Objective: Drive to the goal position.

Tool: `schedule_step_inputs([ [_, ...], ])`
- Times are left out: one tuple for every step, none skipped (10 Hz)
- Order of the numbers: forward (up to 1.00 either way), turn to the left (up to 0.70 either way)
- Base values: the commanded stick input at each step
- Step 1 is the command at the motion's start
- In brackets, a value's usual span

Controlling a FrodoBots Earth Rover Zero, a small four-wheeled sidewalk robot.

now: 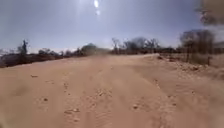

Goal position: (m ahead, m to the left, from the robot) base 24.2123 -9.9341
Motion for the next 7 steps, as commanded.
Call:
schedule_step_inputs([
  [1.0, 0.0],
  [1.0, 0.0],
  [1.0, 0.0],
  [1.0, 0.0],
  [1.0, 0.0],
  [1.0, 0.0],
  [1.0, 0.0],
])
